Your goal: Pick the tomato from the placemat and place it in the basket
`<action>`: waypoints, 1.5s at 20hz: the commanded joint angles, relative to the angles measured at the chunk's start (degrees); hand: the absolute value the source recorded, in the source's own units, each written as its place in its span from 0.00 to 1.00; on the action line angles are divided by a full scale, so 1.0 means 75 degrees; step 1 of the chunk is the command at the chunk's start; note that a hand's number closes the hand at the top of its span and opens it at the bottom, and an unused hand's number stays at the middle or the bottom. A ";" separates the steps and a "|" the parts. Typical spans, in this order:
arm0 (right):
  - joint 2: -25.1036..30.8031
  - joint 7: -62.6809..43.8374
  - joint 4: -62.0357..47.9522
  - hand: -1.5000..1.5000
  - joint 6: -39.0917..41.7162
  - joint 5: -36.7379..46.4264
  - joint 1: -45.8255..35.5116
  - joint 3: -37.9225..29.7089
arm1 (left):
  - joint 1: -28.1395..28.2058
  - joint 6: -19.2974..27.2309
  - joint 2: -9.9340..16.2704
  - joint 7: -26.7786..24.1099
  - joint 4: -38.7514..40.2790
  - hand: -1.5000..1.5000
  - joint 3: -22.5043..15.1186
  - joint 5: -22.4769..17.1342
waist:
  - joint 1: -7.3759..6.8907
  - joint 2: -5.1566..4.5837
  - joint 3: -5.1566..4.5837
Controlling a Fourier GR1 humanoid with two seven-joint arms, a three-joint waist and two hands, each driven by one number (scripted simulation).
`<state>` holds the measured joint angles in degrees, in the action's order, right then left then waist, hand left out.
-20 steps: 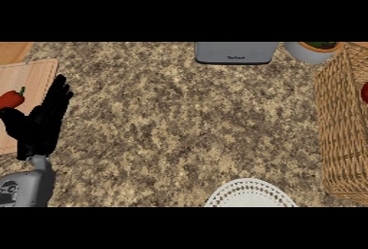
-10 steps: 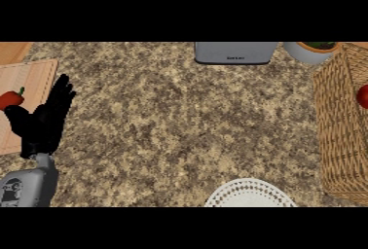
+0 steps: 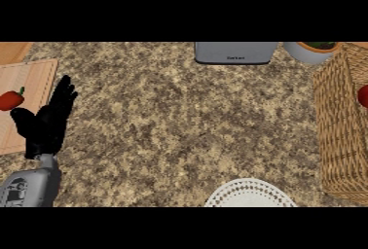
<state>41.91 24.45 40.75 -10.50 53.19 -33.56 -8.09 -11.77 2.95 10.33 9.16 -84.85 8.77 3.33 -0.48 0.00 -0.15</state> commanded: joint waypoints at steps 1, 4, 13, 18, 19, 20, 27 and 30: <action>-0.0181 0.0091 -0.0455 1.00 -0.0494 0.0358 0.0034 0.0060 | -0.0355 0.0065 0.0085 0.0527 -0.0182 0.50 0.0040 -0.0012 | 0.0003 -0.0015 0.0024; -0.0101 0.0225 -0.0827 1.00 -0.0511 0.0424 -0.0080 -0.0041 | -0.0276 -0.0058 0.0010 -0.0073 0.0463 0.50 0.0027 0.0006 | 0.0016 -0.0021 0.0022; -0.0126 0.0479 -0.2459 1.00 -0.0543 0.0961 -0.0993 0.0057 | -0.0200 -0.0230 0.0159 -0.0136 0.0325 0.50 0.0230 -0.0186 | -0.0068 -0.0049 0.0027; 0.0004 0.0730 -0.2745 1.00 -0.0607 0.0889 -0.0879 -0.0104 | 0.0523 -0.0028 -0.0135 0.0041 -0.0519 0.50 -0.0104 0.0035 | -0.0064 -0.0027 0.0027; -0.0334 0.0427 -0.2287 1.00 -0.0521 0.0948 -0.0674 0.0084 | -0.0206 0.0071 -0.0052 0.0204 0.0108 0.50 0.0041 0.0040 | 0.0012 -0.0016 0.0022; -0.0334 0.0409 -0.2710 1.00 -0.0556 0.0990 -0.0892 0.0030 | -0.0631 -0.0145 0.0185 0.0235 0.0472 0.50 0.0219 -0.0123 | -0.0016 -0.0038 0.0025; 0.0026 -0.0211 -0.3453 1.00 -0.0052 0.1276 -0.1235 0.0071 | 0.0047 -0.0125 0.0093 0.0247 -0.0391 0.50 0.0068 -0.0065 | -0.0096 -0.0043 0.0029; -0.0132 -0.0218 -0.3732 0.00 -0.0473 0.1024 -0.1209 -0.0238 | -0.0028 0.0035 -0.0120 0.0194 -0.0195 0.50 -0.0117 0.0108 | -0.0100 -0.0056 0.0034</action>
<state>41.64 23.95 15.12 -12.83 61.39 -41.82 -8.74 -12.04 2.39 10.30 9.94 -85.63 8.81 3.33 -1.08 -0.37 0.07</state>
